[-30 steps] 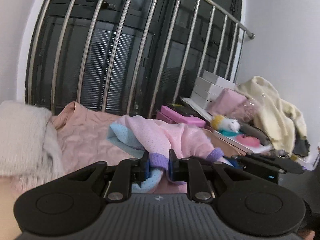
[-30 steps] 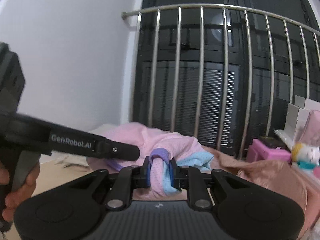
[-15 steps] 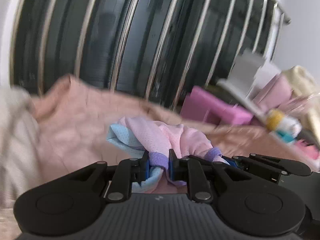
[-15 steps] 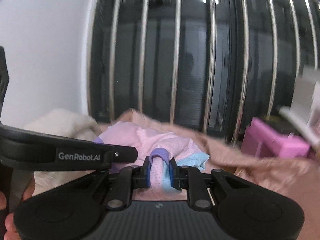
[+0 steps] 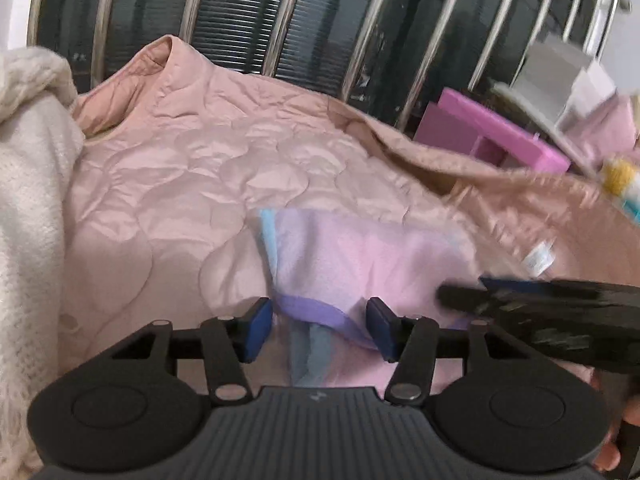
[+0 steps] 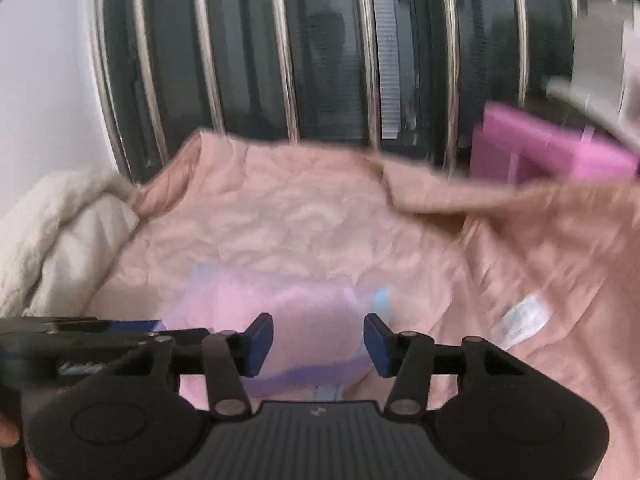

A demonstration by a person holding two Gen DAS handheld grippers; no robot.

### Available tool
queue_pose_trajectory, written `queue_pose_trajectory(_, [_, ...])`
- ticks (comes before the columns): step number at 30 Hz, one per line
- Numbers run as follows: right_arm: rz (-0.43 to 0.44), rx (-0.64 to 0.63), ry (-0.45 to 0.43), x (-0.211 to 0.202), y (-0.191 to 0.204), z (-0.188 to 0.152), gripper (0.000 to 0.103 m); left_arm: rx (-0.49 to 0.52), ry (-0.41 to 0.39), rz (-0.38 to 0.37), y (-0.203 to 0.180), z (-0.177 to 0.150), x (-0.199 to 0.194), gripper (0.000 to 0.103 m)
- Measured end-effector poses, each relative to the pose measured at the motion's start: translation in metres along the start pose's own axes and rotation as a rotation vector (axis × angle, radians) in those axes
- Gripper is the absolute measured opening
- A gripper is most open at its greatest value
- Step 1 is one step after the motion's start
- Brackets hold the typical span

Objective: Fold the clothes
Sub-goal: 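Grasp the folded bundle with both grippers and lift it onto the pink jacket, then open both grippers to release the bundle and withdraw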

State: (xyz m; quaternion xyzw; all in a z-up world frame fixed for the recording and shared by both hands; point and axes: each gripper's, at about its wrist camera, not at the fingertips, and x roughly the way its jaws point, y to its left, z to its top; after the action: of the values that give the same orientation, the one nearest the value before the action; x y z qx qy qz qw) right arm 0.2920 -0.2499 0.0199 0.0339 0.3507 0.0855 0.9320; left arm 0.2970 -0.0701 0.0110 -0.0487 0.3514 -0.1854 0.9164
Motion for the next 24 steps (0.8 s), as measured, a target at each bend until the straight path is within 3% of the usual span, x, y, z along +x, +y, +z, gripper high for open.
queue_pose_trajectory(2, [-0.003, 0.051, 0.013, 0.001, -0.005, -0.007, 0.040, 0.011, 0.003, 0.054, -0.007, -0.002, -0.014, 0.054])
queue_pose_trajectory(6, [-0.045, 0.045, -0.105, -0.061, 0.010, -0.004, 0.043, 0.134, -0.112, 0.160, -0.032, 0.002, -0.080, 0.060])
queue_pose_trajectory(8, [-0.039, 0.027, -0.178, -0.103, 0.020, -0.003, 0.054, 0.182, -0.162, 0.198, -0.045, -0.003, -0.121, 0.081])
queue_pose_trajectory(10, [-0.002, 0.019, -0.240, -0.149, 0.032, -0.014, 0.079, 0.227, -0.192, 0.255, -0.056, -0.019, -0.161, 0.092])
queue_pose_trajectory(11, [0.011, 0.011, -0.256, -0.168, 0.038, -0.024, 0.086, 0.236, -0.203, 0.285, -0.060, -0.035, -0.180, 0.098])
queue_pose_trajectory(12, [0.023, 0.003, -0.270, -0.186, 0.044, -0.034, 0.095, 0.226, -0.210, 0.304, -0.061, -0.050, -0.197, 0.101])
queue_pose_trajectory(13, [0.031, -0.016, -0.266, -0.200, 0.051, -0.049, 0.097, 0.203, -0.202, 0.308, -0.057, -0.066, -0.208, 0.102])
queue_pose_trajectory(19, [0.054, -0.106, -0.141, -0.236, 0.084, -0.149, 0.098, 0.051, -0.083, 0.313, -0.033, -0.164, -0.244, 0.102])
queue_pose_trajectory(22, [0.000, -0.114, -0.090, -0.241, 0.092, -0.191, 0.098, -0.005, -0.069, 0.344, -0.024, -0.193, -0.249, 0.102])
queue_pose_trajectory(24, [0.008, -0.100, -0.112, -0.246, 0.093, -0.210, 0.099, -0.033, -0.071, 0.368, -0.019, -0.207, -0.252, 0.102])
